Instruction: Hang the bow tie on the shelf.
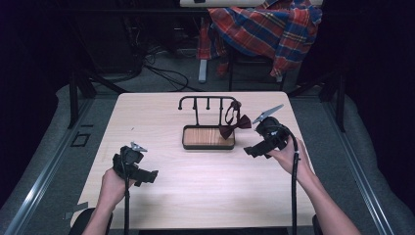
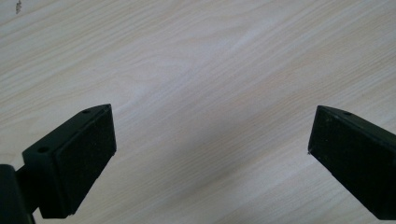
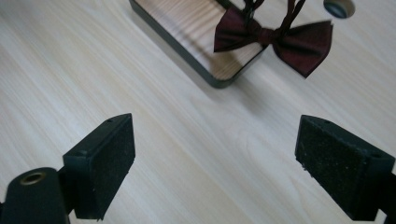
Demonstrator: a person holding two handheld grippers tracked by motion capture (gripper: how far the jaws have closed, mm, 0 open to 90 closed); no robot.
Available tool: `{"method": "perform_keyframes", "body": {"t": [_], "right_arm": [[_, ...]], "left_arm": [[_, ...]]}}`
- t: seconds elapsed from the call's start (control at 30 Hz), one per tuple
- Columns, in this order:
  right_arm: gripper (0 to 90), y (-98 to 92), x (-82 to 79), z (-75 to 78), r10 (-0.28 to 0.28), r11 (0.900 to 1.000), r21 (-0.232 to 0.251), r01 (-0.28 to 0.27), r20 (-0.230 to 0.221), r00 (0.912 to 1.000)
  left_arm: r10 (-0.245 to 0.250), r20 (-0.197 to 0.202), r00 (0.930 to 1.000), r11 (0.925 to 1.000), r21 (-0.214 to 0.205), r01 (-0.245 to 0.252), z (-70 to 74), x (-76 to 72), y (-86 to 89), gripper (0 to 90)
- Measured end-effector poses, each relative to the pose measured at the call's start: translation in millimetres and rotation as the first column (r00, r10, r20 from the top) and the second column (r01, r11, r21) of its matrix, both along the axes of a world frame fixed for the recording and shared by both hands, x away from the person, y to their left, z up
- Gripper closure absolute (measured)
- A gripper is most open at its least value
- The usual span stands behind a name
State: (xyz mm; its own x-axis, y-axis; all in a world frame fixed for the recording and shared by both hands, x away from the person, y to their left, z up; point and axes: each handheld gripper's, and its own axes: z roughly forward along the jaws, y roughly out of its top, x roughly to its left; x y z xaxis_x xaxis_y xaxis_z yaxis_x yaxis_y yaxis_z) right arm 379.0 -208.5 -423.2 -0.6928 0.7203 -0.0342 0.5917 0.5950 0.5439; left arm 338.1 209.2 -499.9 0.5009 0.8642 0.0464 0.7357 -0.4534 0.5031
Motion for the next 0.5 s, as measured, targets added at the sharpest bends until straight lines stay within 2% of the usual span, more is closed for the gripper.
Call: {"method": "perform_keyframes", "body": {"t": [0.3,0.4,0.43,0.47,0.5], "right_arm": [[10.0,-14.9,-19.4,-28.7,-0.006,0.9998,-0.020,0.005,-0.060,0.9982],[9.8,-17.1,-22.9,-32.2,-0.004,0.9996,-0.027,0.002,-0.072,0.9974],[10.7,-20.6,-28.6,-38.6,0.007,0.9998,-0.017,-0.008,-0.076,0.9971],[10.7,-20.6,-28.6,-38.6,0.007,0.9998,-0.017,-0.008,-0.076,0.9971],[11.9,-24.1,-33.7,-46.8,0.032,0.9992,0.026,-0.029,-0.097,0.9948]], "left_arm": [[-0.002,-0.002,1.0000,1.0000,0.003,0.002,-0.2,-0.3,0.1,1.0],[-0.001,-0.002,1.0000,1.0000,0.003,0.001,-0.1,-0.5,-0.1,1.0],[-0.002,-0.003,1.0000,1.0000,0.003,0.002,-0.2,-0.5,-0.2,1.0],[-0.002,-0.003,1.0000,1.0000,0.003,0.002,-0.2,-0.5,-0.2,1.0],[-0.005,-0.003,1.0000,1.0000,0.003,0.005,-0.1,-0.5,-0.5,1.0]]}}
